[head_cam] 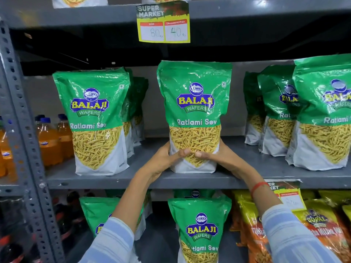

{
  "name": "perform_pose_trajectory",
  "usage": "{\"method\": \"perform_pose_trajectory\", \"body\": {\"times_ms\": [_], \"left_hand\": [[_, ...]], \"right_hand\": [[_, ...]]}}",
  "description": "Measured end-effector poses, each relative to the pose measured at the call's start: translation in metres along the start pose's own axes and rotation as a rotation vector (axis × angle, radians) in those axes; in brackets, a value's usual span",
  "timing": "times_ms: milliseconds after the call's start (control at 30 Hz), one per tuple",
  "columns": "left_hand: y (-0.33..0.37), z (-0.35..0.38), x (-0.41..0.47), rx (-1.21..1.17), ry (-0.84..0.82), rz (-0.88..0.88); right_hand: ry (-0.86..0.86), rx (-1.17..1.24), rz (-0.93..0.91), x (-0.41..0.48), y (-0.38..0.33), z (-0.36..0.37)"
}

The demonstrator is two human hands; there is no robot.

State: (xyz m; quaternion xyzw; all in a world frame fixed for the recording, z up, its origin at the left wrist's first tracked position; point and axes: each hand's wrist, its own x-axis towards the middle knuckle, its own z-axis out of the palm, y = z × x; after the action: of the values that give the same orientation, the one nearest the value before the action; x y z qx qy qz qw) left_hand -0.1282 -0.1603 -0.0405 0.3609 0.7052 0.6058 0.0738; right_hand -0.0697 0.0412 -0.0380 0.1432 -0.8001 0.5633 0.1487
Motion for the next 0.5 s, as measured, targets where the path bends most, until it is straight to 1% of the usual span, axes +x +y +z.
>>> {"method": "perform_pose_trajectory", "body": {"times_ms": [233,333,367,400,467,500], "left_hand": [[-0.007,-0.002,0.005,-0.035,-0.023,0.046],[-0.005,0.000,0.002,-0.004,0.007,0.054],[-0.004,0.002,0.000,0.043,0.059,0.065],[-0.003,0.004,-0.001,0.136,0.147,0.069],[-0.002,0.014,-0.003,0.415,0.356,0.111],[-0.002,0.021,-0.005,0.587,0.450,0.185]], "right_hand": [[-0.042,0.049,0.010,0.000,0.004,-0.004],[-0.006,0.072,0.012,0.000,0.003,-0.003],[0.025,0.085,0.007,-0.001,0.002,-0.003],[0.076,0.100,0.005,-0.002,0.002,-0.003],[0.222,0.088,0.024,-0.004,0.002,-0.004],[0.314,0.065,0.028,-0.006,0.001,-0.004]]}}
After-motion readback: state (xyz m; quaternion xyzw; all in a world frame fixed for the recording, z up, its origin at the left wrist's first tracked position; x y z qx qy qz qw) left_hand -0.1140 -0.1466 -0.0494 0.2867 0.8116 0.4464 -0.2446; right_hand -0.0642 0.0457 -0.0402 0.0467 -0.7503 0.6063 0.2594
